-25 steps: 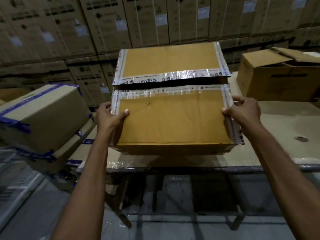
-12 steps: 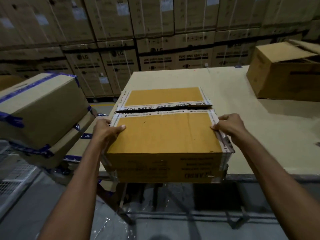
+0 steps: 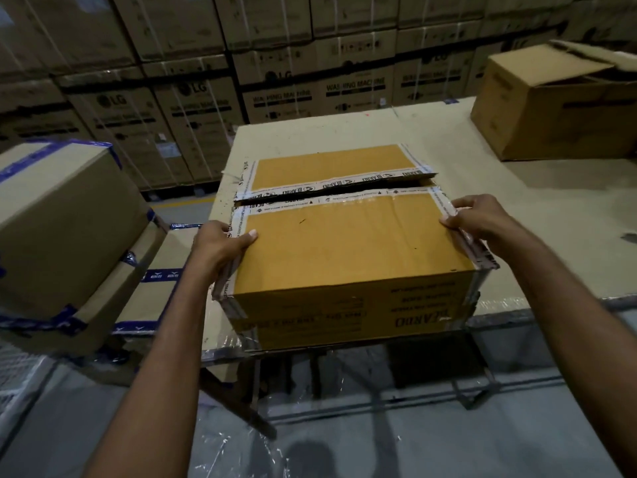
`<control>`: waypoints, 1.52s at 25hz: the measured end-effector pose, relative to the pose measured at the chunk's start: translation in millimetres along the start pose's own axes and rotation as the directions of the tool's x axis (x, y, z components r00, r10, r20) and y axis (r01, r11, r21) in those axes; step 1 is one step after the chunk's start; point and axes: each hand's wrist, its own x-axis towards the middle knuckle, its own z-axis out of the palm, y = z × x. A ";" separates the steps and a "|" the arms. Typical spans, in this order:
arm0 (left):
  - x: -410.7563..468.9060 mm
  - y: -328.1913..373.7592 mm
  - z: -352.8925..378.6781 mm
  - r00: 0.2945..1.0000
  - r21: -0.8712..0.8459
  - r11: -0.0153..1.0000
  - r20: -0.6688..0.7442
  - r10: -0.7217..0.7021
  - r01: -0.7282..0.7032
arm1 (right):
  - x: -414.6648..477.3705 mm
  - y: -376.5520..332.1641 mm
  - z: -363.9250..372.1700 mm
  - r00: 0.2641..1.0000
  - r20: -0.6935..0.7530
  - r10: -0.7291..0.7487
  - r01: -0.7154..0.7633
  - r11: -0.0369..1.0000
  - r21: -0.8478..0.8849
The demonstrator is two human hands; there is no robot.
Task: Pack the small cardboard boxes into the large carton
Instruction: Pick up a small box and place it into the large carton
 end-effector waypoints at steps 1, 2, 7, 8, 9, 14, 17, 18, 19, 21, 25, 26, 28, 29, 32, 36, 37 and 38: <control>-0.4 -2.9 -2.7 1.000 -0.039 0.999 0.019 0.008 -0.007 | -2.7 0.3 3.3 1.000 -0.013 0.013 -0.013 1.000 0.006; -1.5 -5.4 -3.0 0.999 -0.077 0.997 0.029 0.024 -0.022 | -4.5 0.4 6.0 0.999 -0.029 0.021 -0.021 0.999 0.025; -21.3 -3.3 0.5 0.992 -0.173 0.978 0.038 0.121 -0.113 | -11.9 -5.8 5.0 0.999 -0.023 0.036 -0.031 0.981 0.192; -24.1 1.1 -0.2 0.990 -0.202 0.971 0.029 0.136 -0.128 | -13.1 -7.9 1.0 0.999 -0.020 0.025 -0.020 0.975 0.219; -27.1 5.8 -1.6 0.990 -0.242 0.961 0.006 0.141 -0.136 | -15.0 -9.8 -4.9 1.000 -0.020 0.007 -0.002 0.968 0.249; -50.1 9.6 -9.9 0.994 -0.495 0.866 -0.104 0.028 -0.076 | -36.4 2.5 -34.2 0.997 0.041 -0.072 0.047 0.901 0.432; -62.9 -4.8 -9.1 0.992 -0.531 0.844 -0.126 0.002 -0.070 | -55.6 19.6 -32.5 0.990 0.120 -0.073 0.006 0.872 0.489; -67.0 -8.5 -7.8 0.990 -0.546 0.835 -0.142 -0.006 -0.073 | -60.5 26.1 -34.6 0.988 0.127 -0.083 0.007 0.862 0.506; -71.8 -10.3 -7.1 0.988 -0.560 0.824 -0.153 -0.003 -0.085 | -65.9 31.1 -36.9 0.986 0.134 -0.098 0.012 0.849 0.528; -79.1 -13.6 -8.1 0.987 -0.584 0.804 -0.160 0.018 -0.109 | -76.4 36.3 -40.3 0.984 0.142 -0.106 0.007 0.824 0.567; -94.6 -23.6 -16.2 0.997 -0.696 0.716 -0.070 0.017 -0.061 | -89.1 47.0 -43.1 0.974 0.211 -0.081 -0.075 0.764 0.640; -96.2 -27.1 -18.9 0.999 -0.723 0.690 -0.034 0.016 -0.035 | -91.6 50.9 -44.3 0.972 0.225 -0.072 -0.101 0.733 0.672; -98.2 -30.0 -24.5 1.000 -0.740 0.672 0.007 0.015 -0.004 | -96.1 52.3 -47.2 0.972 0.232 -0.039 -0.143 0.685 0.714; -99.5 -29.0 -26.1 1.000 -0.735 0.678 0.021 -0.001 0.016 | -97.7 49.6 -48.5 0.972 0.234 -0.013 -0.162 0.683 0.712; -107.5 -13.0 -31.4 0.994 -0.692 0.714 0.082 -0.072 0.109 | -102.9 31.7 -51.9 0.963 0.245 0.111 -0.248 0.718 0.650; -121.8 16.8 -43.4 0.992 -0.698 0.705 0.058 -0.115 0.122 | -110.8 5.6 -63.3 0.951 0.273 0.142 -0.278 0.779 0.562; -130.0 25.7 -47.0 0.993 -0.712 0.695 0.022 -0.117 0.098 | -115.7 0.1 -66.3 0.955 0.264 0.136 -0.268 0.780 0.566; -136.5 33.8 -49.8 0.996 -0.719 0.694 -0.024 -0.086 0.043 | -122.0 -5.5 -69.9 0.966 0.238 0.103 -0.228 0.773 0.592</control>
